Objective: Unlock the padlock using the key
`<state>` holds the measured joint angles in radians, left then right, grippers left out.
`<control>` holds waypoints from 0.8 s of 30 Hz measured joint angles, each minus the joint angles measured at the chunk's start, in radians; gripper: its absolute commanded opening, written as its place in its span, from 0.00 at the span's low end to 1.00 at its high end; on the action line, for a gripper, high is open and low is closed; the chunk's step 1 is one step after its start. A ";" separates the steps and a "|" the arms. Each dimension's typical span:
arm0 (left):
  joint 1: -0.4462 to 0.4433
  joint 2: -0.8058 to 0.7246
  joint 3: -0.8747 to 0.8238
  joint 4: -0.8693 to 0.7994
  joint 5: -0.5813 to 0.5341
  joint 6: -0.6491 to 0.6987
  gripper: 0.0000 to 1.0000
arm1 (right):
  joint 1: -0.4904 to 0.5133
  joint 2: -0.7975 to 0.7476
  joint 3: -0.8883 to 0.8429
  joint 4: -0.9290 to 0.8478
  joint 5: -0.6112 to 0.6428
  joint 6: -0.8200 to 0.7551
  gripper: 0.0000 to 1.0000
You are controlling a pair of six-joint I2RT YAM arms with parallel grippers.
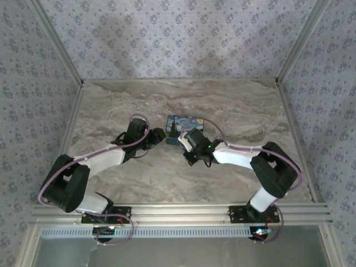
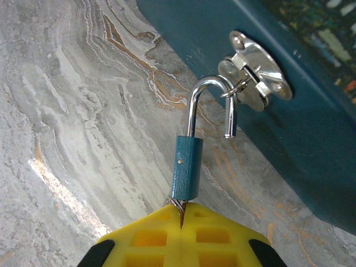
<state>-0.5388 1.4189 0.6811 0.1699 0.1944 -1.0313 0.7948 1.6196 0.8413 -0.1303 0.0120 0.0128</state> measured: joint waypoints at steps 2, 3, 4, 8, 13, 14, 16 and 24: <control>0.003 0.005 0.006 -0.005 0.000 0.004 0.46 | 0.000 0.000 0.000 0.000 0.000 -0.003 0.00; 0.005 0.008 0.010 -0.008 0.000 0.008 0.46 | 0.000 0.000 0.000 0.000 0.000 -0.003 0.00; 0.007 0.009 0.013 -0.011 0.000 0.011 0.46 | 0.001 0.000 0.000 0.000 0.000 -0.004 0.00; 0.009 0.012 0.028 -0.032 0.000 0.027 0.49 | 0.005 -0.003 -0.003 0.004 0.000 -0.005 0.00; 0.010 0.053 0.088 -0.071 0.000 0.063 0.54 | 0.026 -0.024 -0.019 0.008 -0.001 -0.006 0.00; 0.010 0.063 0.099 -0.080 -0.001 0.071 0.54 | 0.031 -0.026 -0.021 0.008 -0.001 -0.006 0.00; 0.010 0.089 0.128 -0.106 -0.001 0.087 0.55 | 0.040 -0.027 -0.023 0.014 -0.002 -0.006 0.00; 0.010 0.154 0.179 -0.152 -0.005 0.115 0.51 | 0.059 -0.027 -0.027 0.041 -0.011 -0.014 0.00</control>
<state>-0.5289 1.5734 0.8597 0.0181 0.1898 -0.9165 0.8539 1.5929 0.8139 -0.0895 0.0010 -0.0017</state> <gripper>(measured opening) 0.533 0.060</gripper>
